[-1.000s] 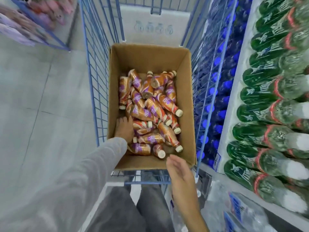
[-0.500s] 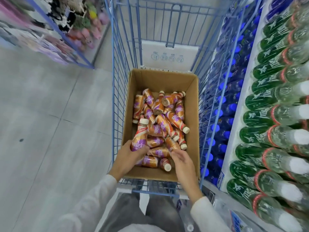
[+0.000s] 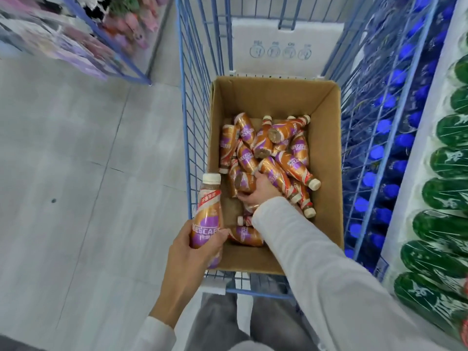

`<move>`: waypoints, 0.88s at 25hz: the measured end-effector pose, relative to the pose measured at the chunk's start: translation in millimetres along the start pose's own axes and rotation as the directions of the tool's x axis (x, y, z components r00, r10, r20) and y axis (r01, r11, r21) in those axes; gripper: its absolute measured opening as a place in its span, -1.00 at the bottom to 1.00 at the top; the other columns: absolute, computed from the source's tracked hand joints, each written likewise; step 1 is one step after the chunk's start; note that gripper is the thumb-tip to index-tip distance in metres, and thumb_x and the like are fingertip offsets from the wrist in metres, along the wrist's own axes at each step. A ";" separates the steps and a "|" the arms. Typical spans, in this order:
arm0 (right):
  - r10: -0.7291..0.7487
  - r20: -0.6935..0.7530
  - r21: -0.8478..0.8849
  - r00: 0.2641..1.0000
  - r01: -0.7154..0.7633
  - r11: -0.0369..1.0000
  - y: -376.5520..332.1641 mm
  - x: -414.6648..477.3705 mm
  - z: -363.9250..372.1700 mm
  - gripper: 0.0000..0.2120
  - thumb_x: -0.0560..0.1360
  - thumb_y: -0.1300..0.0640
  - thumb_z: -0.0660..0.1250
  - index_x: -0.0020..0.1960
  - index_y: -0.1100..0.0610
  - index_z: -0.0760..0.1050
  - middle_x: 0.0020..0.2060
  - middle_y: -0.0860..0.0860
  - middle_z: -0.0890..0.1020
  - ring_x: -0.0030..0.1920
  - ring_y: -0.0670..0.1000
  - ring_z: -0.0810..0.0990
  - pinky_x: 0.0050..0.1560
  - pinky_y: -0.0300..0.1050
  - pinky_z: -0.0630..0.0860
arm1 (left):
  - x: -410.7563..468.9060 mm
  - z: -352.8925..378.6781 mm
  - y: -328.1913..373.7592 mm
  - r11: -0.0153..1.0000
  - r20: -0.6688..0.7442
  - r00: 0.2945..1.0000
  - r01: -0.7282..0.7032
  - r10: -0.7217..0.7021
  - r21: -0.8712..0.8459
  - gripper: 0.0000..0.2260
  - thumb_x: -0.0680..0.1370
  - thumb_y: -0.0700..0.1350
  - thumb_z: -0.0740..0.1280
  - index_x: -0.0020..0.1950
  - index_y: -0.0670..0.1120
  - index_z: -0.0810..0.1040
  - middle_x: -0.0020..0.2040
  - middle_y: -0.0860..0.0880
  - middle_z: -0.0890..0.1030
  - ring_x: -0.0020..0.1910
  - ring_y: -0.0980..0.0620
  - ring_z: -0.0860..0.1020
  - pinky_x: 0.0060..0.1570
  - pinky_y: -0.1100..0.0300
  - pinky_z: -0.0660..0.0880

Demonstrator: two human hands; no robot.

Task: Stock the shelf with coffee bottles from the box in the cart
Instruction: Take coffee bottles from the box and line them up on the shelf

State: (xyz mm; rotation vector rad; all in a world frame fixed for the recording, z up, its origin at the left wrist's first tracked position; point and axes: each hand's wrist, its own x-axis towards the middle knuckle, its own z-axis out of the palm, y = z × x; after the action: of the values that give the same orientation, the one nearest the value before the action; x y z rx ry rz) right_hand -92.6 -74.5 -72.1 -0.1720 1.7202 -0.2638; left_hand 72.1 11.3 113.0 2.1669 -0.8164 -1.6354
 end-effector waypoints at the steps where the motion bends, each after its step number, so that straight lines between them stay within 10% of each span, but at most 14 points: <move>1: -0.009 0.017 0.128 1.000 0.007 0.992 -1.9 5.6 5.3 -0.18 0.51 0.12 0.47 0.62 0.10 0.09 0.43 0.16 0.42 0.43 0.22 0.42 0.13 -0.26 0.58 | -0.2 -1.0 -2.7 1.000 0.007 1.000 0.001 -0.001 -0.011 -0.55 0.32 0.21 0.46 0.16 0.17 0.47 0.01 0.17 0.60 -0.07 0.12 0.62 -0.37 0.41 0.53; 3: -0.047 -0.003 0.174 0.999 0.047 0.984 1.9 -5.1 4.8 -0.41 0.62 0.30 0.30 0.59 0.23 0.16 0.47 0.24 0.37 0.46 0.24 0.37 -0.20 -0.49 0.51 | -2.0 -3.3 -6.4 1.000 0.023 1.000 -0.002 0.003 -0.022 -0.62 0.33 0.20 0.47 0.09 0.19 0.49 0.00 0.17 0.61 -0.08 0.14 0.63 -0.34 0.40 0.54; 6: -0.012 0.082 0.136 0.997 0.001 0.991 24.7 -14.3 8.0 -0.22 0.46 0.20 0.52 0.56 -0.01 0.21 0.39 0.02 0.43 0.40 0.06 0.43 0.33 -0.12 0.50 | -6.8 -8.6 -3.8 1.000 0.033 0.999 -0.017 0.018 -0.008 -0.57 0.34 0.20 0.47 0.15 0.15 0.51 0.02 0.12 0.62 -0.03 0.08 0.63 -0.31 0.37 0.56; 11: 0.021 0.208 0.657 0.978 -0.156 0.738 45.3 -87.8 -6.3 -0.36 0.28 0.03 0.66 0.28 0.03 0.47 0.19 0.13 0.63 0.20 0.18 0.63 0.25 0.25 0.56 | -22.8 -21.0 16.1 0.994 0.074 0.993 -0.094 0.090 0.050 -0.44 0.36 0.25 0.45 0.29 0.08 0.45 0.07 0.10 0.59 0.00 0.04 0.61 -0.25 0.34 0.56; 22: -0.345 -0.278 0.660 0.896 0.440 0.610 84.6 -295.6 -66.2 -0.31 0.19 -0.13 0.63 0.28 -0.12 0.53 0.06 -0.04 0.73 0.08 0.08 0.72 0.21 0.21 0.59 | -100.9 -19.5 79.0 0.882 0.407 0.824 -0.463 0.394 0.085 -0.60 0.34 0.20 0.56 0.08 0.08 0.60 -0.10 0.13 0.71 -0.10 0.08 0.70 -0.13 0.13 0.65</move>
State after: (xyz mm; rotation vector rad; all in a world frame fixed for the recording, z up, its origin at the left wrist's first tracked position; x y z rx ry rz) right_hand -105.9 89.5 195.8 0.0483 1.5603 -1.2843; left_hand 51.4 8.0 240.9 1.6030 -1.4986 -1.8015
